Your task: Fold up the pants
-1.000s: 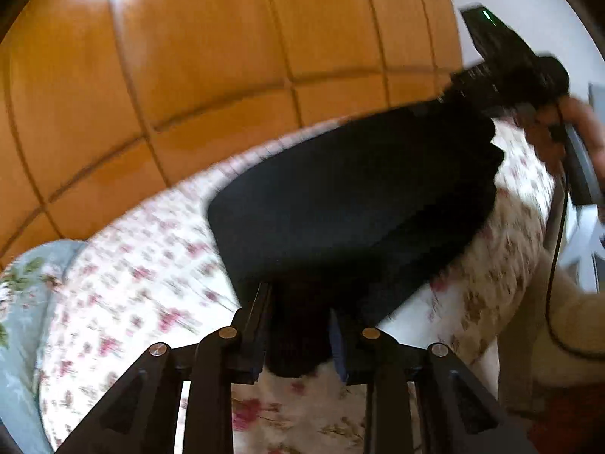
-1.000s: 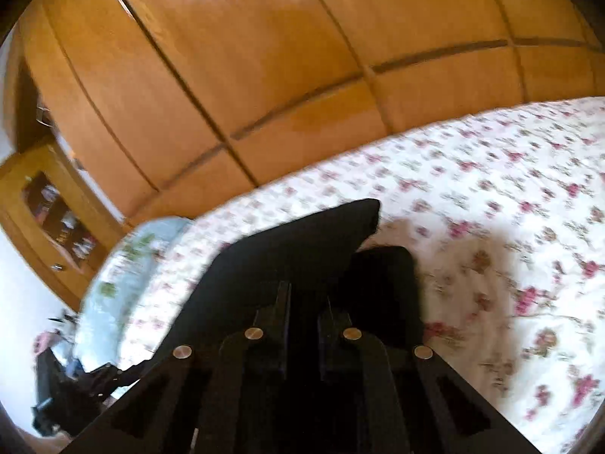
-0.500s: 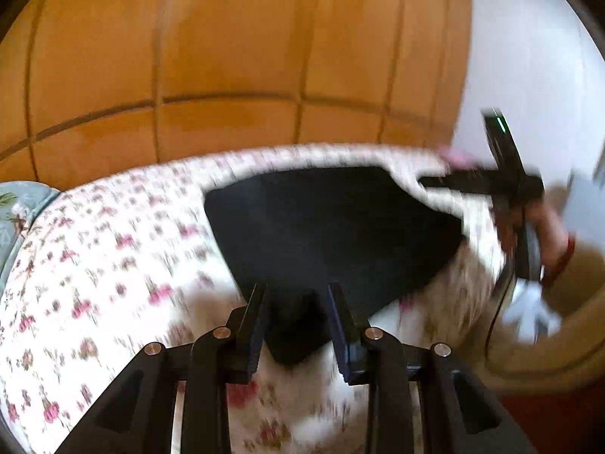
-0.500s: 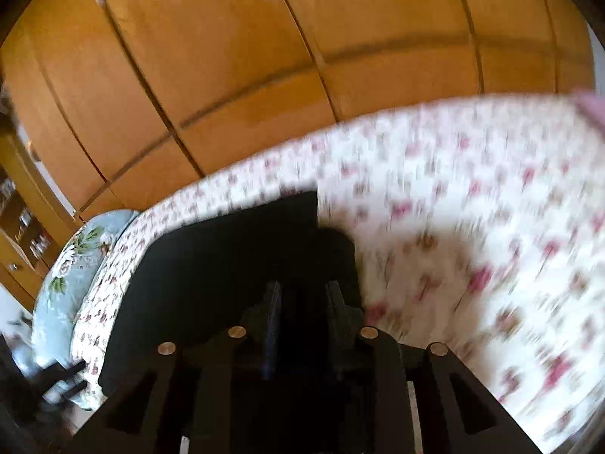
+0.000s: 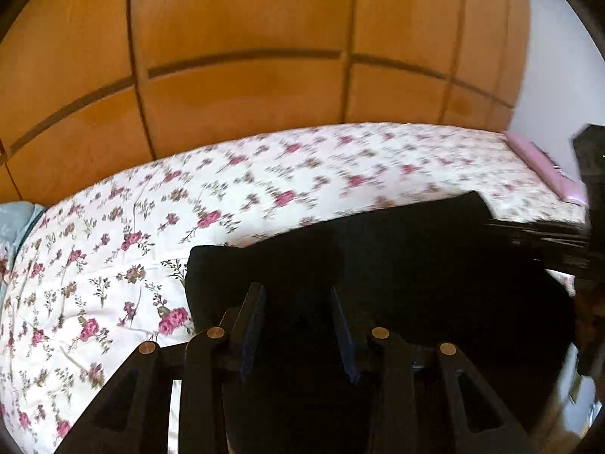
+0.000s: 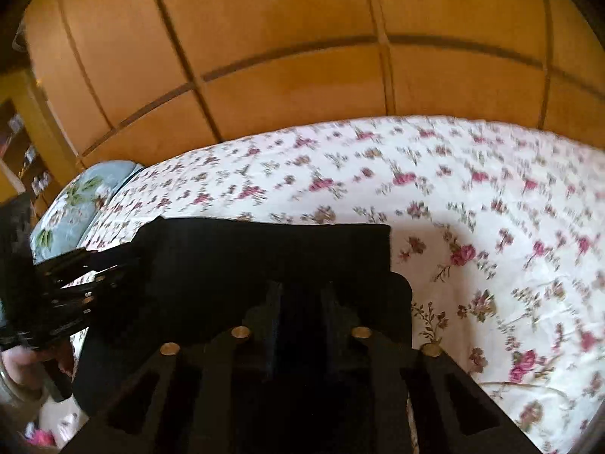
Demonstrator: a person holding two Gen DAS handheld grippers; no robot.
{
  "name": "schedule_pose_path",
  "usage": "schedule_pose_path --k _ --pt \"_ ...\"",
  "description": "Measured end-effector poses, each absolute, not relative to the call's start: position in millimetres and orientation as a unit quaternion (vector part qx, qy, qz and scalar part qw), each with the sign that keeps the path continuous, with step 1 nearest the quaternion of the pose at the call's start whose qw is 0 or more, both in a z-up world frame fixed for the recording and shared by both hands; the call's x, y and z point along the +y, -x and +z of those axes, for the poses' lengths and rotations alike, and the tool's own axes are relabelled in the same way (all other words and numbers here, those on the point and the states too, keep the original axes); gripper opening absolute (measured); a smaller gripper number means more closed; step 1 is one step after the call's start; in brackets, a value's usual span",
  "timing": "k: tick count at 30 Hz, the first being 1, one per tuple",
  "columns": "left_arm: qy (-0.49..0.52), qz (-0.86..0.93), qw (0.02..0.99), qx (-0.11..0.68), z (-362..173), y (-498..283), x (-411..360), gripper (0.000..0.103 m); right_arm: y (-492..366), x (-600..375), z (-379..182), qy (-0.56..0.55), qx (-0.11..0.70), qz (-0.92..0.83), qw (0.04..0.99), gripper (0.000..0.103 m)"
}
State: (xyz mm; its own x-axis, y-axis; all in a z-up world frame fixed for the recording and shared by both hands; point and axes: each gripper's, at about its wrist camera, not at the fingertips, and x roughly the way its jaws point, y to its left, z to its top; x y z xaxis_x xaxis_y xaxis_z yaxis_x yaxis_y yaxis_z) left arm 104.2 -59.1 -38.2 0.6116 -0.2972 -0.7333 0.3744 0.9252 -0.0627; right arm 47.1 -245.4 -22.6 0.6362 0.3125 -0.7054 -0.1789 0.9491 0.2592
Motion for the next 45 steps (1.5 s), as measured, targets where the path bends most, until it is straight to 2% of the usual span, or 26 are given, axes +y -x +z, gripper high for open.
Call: schedule_pose_path --k 1,2,6,12,15,17,19,20,24,27,30,32,34,37,43,45 --pt "-0.045 -0.185 0.895 0.403 -45.6 -108.1 -58.7 0.039 -50.1 -249.6 -28.3 -0.093 0.406 0.132 0.900 0.002" --pt "-0.033 -0.186 0.893 0.409 -52.5 -114.2 -57.9 0.039 -52.8 -253.2 -34.3 -0.103 0.406 0.124 0.900 0.000" --pt "-0.039 -0.190 0.900 0.391 -60.9 -119.0 -54.7 0.040 -56.0 -262.0 -51.0 -0.139 0.379 0.133 0.905 0.000" --pt "-0.053 -0.186 0.912 0.363 -50.1 -97.3 -51.2 0.040 -40.6 -264.0 -43.8 -0.146 0.348 0.130 0.917 0.000" --pt "-0.043 -0.179 0.921 0.343 -41.0 -65.3 -42.9 0.048 -10.4 -271.4 -33.4 -0.167 0.328 0.110 0.923 0.025" --pt "-0.024 -0.201 0.922 0.331 -38.0 -35.0 -36.0 0.051 12.7 -273.7 -30.0 -0.170 0.317 0.106 0.927 0.029" --pt "-0.012 -0.217 0.918 0.332 -40.9 -12.9 -32.2 0.064 28.6 -272.0 -31.3 -0.160 0.327 0.101 0.926 0.031" --pt "-0.009 -0.219 0.918 0.332 -44.3 -1.5 -30.2 0.065 35.7 -269.8 -33.5 -0.150 0.336 0.095 0.925 0.032" --pt "0.009 -0.229 0.917 0.327 -51.9 22.3 -21.0 0.065 53.5 -264.5 -45.8 -0.090 0.353 0.050 0.930 0.055" --pt "0.018 -0.244 0.910 0.334 -49.0 29.0 -13.7 0.065 55.8 -281.1 -56.0 -0.149 0.362 0.055 0.919 0.057" --pt "0.057 -0.270 0.899 0.340 -48.8 27.4 5.2 0.066 53.5 -295.9 -64.2 -0.205 0.372 0.065 0.903 0.064" --pt "0.122 -0.280 0.881 0.363 -54.0 18.1 26.3 0.074 52.4 -303.4 -69.1 -0.239 0.380 0.084 0.889 0.067" --pt "0.207 -0.299 0.838 0.406 -66.1 3.0 44.5 0.075 50.1 -313.7 -76.0 -0.282 0.391 0.109 0.869 0.068" --pt "0.276 -0.320 0.784 0.455 -84.1 -14.8 56.3 0.078 46.3 -327.3 -84.1 -0.327 0.405 0.147 0.841 0.068" --pt "0.248 -0.350 0.774 0.465 -84.6 -24.1 41.7 0.081 39.9 -323.8 -83.1 -0.309 0.427 0.180 0.830 0.067" --pt "0.228 -0.349 0.782 0.464 -82.7 -21.1 32.6 0.081 34.4 -313.9 -82.1 -0.290 0.431 0.176 0.836 0.063"
